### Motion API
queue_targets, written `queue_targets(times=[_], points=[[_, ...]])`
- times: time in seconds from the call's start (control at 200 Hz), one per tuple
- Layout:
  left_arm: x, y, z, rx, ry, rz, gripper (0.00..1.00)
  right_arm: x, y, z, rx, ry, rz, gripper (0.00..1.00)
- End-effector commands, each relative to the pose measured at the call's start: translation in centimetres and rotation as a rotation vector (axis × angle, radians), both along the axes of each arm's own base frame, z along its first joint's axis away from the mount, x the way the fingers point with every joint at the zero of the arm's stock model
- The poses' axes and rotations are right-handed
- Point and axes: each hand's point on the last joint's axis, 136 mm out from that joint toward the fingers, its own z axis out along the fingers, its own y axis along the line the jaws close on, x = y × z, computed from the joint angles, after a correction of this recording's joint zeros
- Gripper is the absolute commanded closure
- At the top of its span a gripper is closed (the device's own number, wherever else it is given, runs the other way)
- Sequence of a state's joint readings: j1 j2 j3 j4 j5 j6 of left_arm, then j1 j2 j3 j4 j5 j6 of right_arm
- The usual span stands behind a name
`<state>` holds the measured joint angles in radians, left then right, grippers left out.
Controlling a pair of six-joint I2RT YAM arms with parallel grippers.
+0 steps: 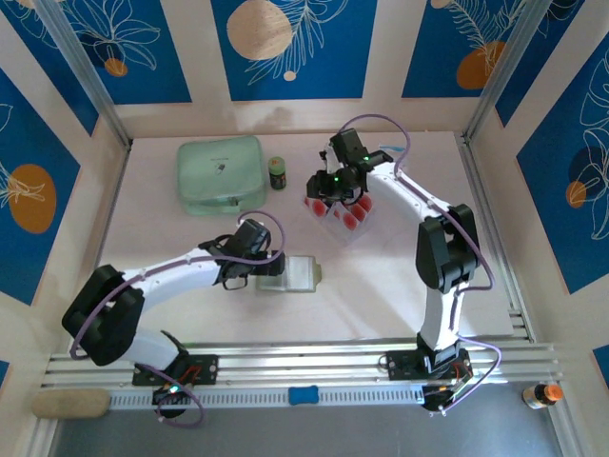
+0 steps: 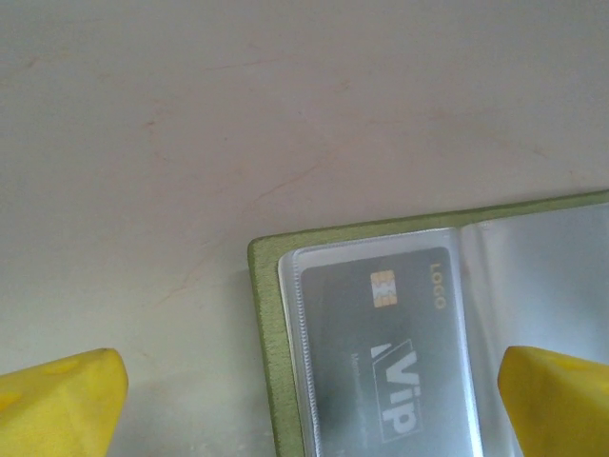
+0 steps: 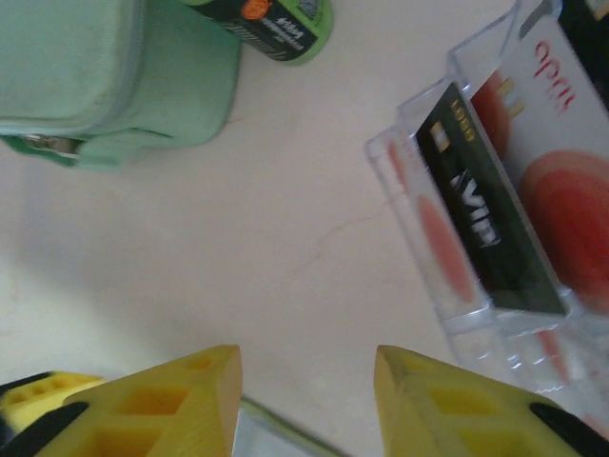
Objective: Put the credit cards into the card holder
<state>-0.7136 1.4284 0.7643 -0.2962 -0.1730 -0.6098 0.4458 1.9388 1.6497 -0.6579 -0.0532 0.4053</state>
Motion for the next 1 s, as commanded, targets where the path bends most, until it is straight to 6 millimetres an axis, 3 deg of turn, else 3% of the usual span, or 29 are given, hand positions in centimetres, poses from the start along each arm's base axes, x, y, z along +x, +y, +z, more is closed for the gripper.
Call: queue_targets(times=[0.0, 0.48, 0.995], points=[[0.2, 0.3, 0.0, 0.025, -0.018, 0.05, 0.0, 0.1, -1.2, -1.6, -0.158, 0.008, 0.038, 0.65], [0.0, 0.6, -0.2, 0.023, -0.026, 0.055, 0.0, 2.9, -0.6, -4.8, -0.538, -0.091, 0.167, 0.71], [-0.2, 0.6, -0.4, 0.014, -0.025, 0.059, 0.0, 3.4, -0.3, -6.9, -0.599, -0.09, 0.212, 0.71]])
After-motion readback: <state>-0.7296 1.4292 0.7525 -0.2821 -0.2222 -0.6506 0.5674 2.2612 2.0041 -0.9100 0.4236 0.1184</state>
